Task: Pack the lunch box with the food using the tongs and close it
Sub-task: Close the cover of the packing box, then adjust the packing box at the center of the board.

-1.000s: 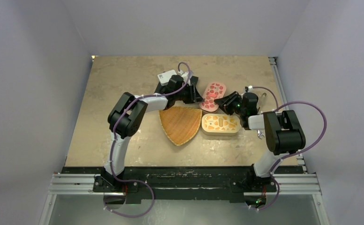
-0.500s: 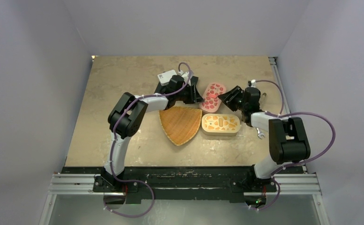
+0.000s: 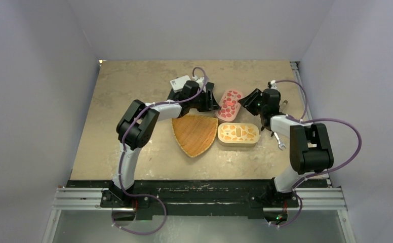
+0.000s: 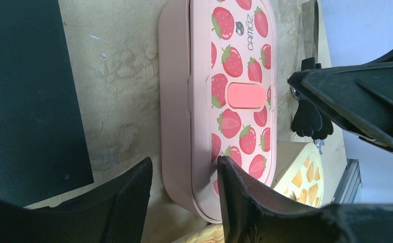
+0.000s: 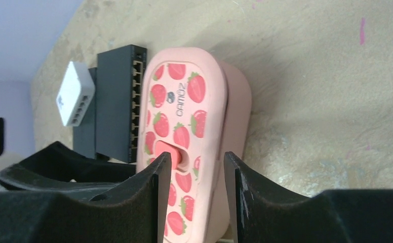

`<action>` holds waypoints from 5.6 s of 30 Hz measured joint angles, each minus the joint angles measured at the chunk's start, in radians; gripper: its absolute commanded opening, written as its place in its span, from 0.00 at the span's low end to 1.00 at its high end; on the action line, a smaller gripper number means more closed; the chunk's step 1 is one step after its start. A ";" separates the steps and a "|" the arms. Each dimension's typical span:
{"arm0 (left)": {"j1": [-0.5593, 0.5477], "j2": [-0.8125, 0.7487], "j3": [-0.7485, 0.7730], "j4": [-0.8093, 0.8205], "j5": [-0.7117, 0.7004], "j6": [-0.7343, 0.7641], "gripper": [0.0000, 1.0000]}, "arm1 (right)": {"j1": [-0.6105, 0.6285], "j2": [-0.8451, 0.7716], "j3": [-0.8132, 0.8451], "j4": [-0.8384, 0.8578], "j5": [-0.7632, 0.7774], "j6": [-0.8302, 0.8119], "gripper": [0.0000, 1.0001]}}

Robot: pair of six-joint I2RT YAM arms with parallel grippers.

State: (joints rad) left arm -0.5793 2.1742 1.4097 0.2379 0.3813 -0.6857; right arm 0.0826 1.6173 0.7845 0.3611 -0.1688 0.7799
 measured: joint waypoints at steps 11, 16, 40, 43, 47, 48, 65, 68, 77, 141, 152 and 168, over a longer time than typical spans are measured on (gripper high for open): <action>0.000 0.011 0.119 -0.071 -0.030 0.053 0.56 | 0.002 0.079 0.056 -0.034 0.047 -0.053 0.46; 0.000 0.059 0.204 -0.090 -0.043 0.078 0.57 | 0.005 0.109 0.066 -0.034 0.043 -0.063 0.40; 0.002 0.129 0.233 -0.085 -0.006 0.089 0.53 | 0.094 -0.027 -0.073 -0.032 0.092 -0.041 0.39; 0.002 0.129 0.236 -0.090 -0.007 0.097 0.58 | 0.093 -0.070 -0.065 -0.115 0.101 -0.068 0.44; 0.002 0.122 0.236 -0.105 -0.024 0.113 0.62 | 0.082 -0.097 0.000 -0.215 0.125 -0.130 0.53; 0.002 0.116 0.236 -0.111 -0.034 0.122 0.63 | 0.074 -0.104 0.020 -0.230 0.127 -0.150 0.55; 0.001 -0.361 -0.111 -0.058 -0.162 0.109 0.64 | -0.011 0.216 0.407 -0.222 -0.067 -0.545 0.72; 0.001 -0.394 -0.187 -0.055 -0.166 0.079 0.64 | -0.012 0.272 0.465 -0.222 -0.106 -0.602 0.74; -0.005 -0.414 -0.258 -0.045 -0.162 0.026 0.64 | -0.012 0.350 0.478 -0.220 -0.247 -0.671 0.74; -0.025 -0.484 -0.426 -0.053 -0.246 -0.038 0.56 | 0.061 0.105 0.203 -0.304 -0.157 -0.551 0.30; -0.025 -0.476 -0.437 -0.091 -0.234 -0.036 0.53 | 0.061 0.105 0.205 -0.303 -0.167 -0.552 0.13; -0.025 -0.412 -0.452 -0.047 -0.228 -0.040 0.53 | 0.061 0.112 0.184 -0.274 -0.172 -0.529 0.11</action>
State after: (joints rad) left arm -0.6044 1.7618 0.9577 0.1913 0.1535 -0.7254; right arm 0.1440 1.7290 0.9684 0.0868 -0.3405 0.2504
